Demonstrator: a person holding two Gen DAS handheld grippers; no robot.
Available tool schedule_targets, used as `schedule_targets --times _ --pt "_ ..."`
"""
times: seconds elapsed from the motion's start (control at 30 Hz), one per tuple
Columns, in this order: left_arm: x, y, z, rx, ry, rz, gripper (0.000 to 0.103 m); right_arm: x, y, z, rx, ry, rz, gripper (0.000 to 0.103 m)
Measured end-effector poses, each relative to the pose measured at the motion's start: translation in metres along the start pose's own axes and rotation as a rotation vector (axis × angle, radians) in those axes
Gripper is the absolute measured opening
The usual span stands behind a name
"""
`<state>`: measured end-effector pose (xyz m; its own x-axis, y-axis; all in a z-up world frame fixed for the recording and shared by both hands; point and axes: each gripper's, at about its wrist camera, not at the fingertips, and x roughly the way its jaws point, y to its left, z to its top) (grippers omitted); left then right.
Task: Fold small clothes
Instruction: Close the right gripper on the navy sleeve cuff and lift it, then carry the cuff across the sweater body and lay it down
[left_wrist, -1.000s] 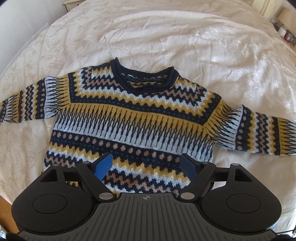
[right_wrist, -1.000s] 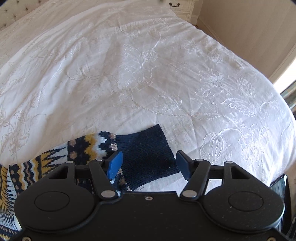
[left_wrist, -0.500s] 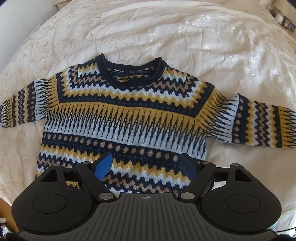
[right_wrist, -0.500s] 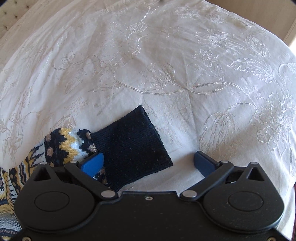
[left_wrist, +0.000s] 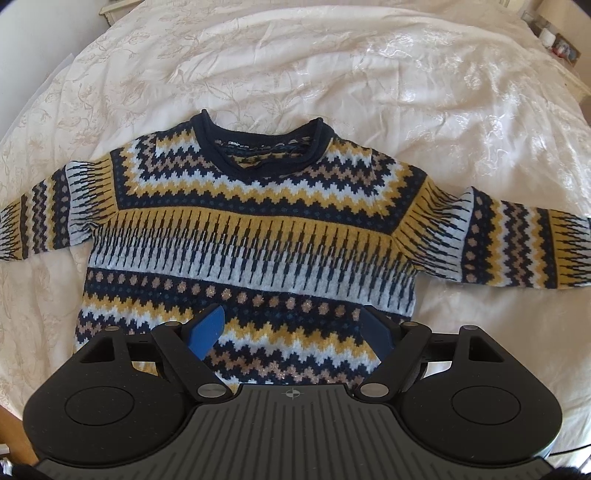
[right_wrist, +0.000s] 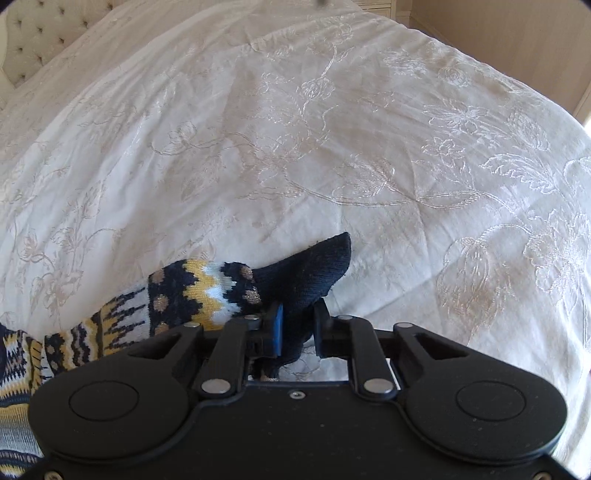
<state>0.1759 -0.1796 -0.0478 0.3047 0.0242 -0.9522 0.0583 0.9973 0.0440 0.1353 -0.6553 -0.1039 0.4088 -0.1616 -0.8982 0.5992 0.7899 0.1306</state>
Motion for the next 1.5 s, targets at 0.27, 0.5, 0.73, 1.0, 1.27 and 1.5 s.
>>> schedule_targets --times 0.27,0.5,0.73,1.0,1.27,1.5 --pt "0.009 0.067 0.002 -0.044 -0.007 -0.031 0.079 -0.074 0.082 -0.012 -0.075 -0.132 0.097 0.022" --pt "0.023 0.136 0.006 -0.033 -0.007 -0.048 0.079 -0.13 0.213 -0.048 -0.196 -0.193 0.23 0.022" --pt "0.033 0.203 0.006 0.006 0.006 -0.066 0.079 -0.134 0.35 -0.113 -0.315 -0.176 0.384 0.022" --pt "0.045 0.271 0.004 0.008 -0.006 -0.046 0.079 -0.089 0.475 -0.196 -0.376 -0.063 0.498 0.022" --pt "0.058 0.311 0.009 -0.035 0.0 -0.057 0.079 -0.054 0.536 -0.264 -0.452 -0.009 0.465 0.03" --pt "0.068 0.313 0.014 -0.049 0.004 -0.093 0.079 -0.059 0.534 -0.285 -0.472 -0.041 0.492 0.058"
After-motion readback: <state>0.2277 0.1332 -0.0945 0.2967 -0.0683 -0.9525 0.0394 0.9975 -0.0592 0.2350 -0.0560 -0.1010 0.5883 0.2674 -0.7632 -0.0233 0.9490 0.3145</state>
